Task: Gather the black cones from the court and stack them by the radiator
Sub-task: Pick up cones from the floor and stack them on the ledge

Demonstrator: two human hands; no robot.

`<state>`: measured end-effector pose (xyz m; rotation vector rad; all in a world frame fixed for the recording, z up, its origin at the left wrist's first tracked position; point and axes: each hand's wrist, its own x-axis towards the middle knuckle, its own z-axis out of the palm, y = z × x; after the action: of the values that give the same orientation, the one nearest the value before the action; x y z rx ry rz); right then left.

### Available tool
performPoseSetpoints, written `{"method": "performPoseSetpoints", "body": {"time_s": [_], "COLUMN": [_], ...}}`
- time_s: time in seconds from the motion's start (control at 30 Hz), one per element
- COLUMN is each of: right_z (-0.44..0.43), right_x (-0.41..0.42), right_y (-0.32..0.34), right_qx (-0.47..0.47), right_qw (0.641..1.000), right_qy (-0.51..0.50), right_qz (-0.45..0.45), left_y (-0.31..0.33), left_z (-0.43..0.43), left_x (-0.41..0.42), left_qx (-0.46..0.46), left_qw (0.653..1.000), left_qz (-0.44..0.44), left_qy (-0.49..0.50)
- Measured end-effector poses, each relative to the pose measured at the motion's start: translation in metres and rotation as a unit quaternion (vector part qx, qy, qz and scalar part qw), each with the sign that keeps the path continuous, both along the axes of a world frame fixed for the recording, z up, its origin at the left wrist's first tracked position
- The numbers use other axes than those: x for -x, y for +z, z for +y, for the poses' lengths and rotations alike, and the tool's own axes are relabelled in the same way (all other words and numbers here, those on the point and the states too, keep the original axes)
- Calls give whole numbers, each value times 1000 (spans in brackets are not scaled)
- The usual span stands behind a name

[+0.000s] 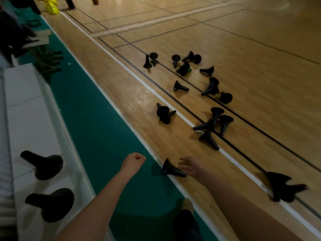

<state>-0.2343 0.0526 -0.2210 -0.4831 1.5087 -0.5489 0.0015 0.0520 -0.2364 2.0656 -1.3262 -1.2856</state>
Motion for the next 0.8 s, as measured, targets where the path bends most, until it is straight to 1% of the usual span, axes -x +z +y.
{"method": "performPoseSetpoints", "body": {"time_s": [0.13, 0.23, 0.37, 0.43, 0.53, 0.7, 0.8], "right_z": [-18, -47, -88, -103, -126, -160, -172], "right_x": [37, 62, 91, 104, 121, 141, 140], "right_y": [-20, -33, -58, -80, -116, -187, -235], "right_qx": [-14, -13, -44, -63, -88, -119, -125], "right_qw": [999, 999, 997, 997, 993, 989, 989], "right_qy": [-30, -42, -52, -48, -36, -49, -54], "right_qz": [17, 23, 24, 27, 63, 78, 64], "left_y": [-18, -33, -59, -75, -103, -161, -202], "left_z": [-31, -61, -101, -119, -142, -176, -191], "left_x": [38, 60, 85, 97, 108, 128, 142], "left_qx": [-40, -58, -84, -80, -57, -84, -137], "left_qw": [998, 996, 993, 992, 993, 990, 987], "left_qz": [-17, -42, -71, -83, -102, -66, -38], "left_qy": [-40, -49, -52, -46, -35, -92, -73]}}
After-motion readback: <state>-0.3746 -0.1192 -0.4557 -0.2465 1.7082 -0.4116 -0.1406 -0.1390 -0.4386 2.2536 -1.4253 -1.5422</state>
